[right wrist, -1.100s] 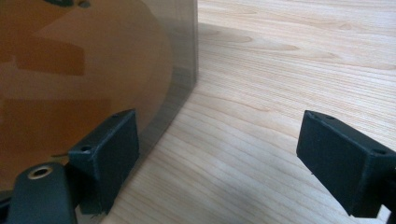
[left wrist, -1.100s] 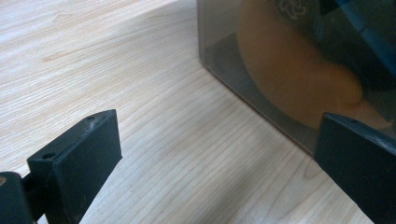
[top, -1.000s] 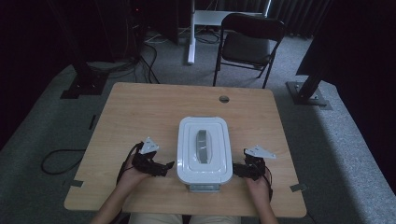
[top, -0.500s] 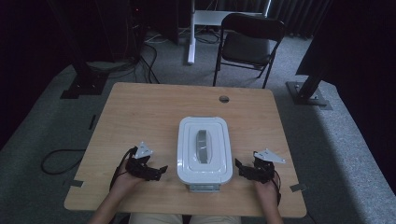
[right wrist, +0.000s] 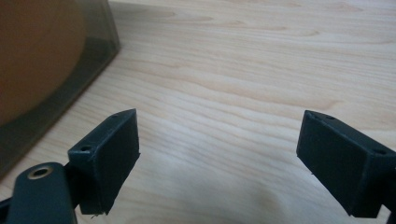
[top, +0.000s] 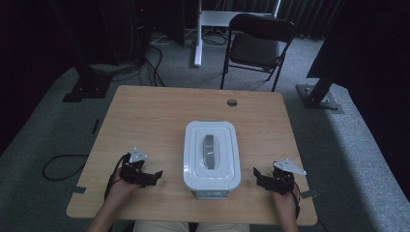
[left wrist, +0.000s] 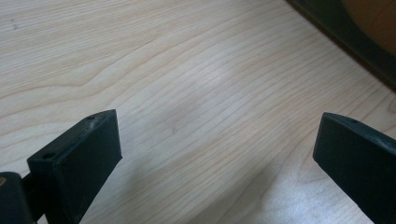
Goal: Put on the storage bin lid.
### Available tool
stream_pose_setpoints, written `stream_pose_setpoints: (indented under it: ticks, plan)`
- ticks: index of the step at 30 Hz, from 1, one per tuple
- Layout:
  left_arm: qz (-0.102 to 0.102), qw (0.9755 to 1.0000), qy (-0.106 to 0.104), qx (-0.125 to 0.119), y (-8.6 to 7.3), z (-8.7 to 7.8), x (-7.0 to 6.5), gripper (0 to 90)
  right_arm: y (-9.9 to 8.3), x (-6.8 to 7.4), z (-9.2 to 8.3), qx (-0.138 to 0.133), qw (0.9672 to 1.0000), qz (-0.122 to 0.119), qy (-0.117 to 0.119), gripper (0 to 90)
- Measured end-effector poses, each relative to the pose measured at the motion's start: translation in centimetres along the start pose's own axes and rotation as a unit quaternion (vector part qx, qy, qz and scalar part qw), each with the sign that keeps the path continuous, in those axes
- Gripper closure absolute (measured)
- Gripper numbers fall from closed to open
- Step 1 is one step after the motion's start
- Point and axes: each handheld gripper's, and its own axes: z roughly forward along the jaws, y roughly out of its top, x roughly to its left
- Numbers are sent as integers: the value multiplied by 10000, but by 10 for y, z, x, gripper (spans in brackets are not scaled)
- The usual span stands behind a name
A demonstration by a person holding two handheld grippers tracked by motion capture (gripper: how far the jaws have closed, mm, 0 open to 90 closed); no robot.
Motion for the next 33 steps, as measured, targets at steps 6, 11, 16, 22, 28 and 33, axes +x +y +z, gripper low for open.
stream_pose_setpoints:
  ticks: [6, 11, 16, 22, 28, 33]
  plan:
    - [-92, 9999, 97, -75, -4, -6, 4, 17, -6, -9, -5, 41, 9999, 76, -115, 127]
    - [-184, 9996, 190, -126, -12, -11, 10, 17, -10, -16, -9, 84, 9996, 117, -222, 127]
    - [-233, 9992, 312, -90, -24, -18, 17, 17, -14, -22, -14, 125, 9992, 155, -338, 128]
    - [-468, 9974, 535, -108, -39, -30, 29, 17, -19, -27, -20, 160, 9983, 230, -503, 128]
    - [-748, 9930, 911, -76, -49, -41, 39, 17, -22, -30, -25, 263, 9967, 276, -722, 128]
    - [-1027, 9883, 1124, 21, -56, -45, 48, 17, -24, -34, -24, 385, 9944, 301, -933, 130]
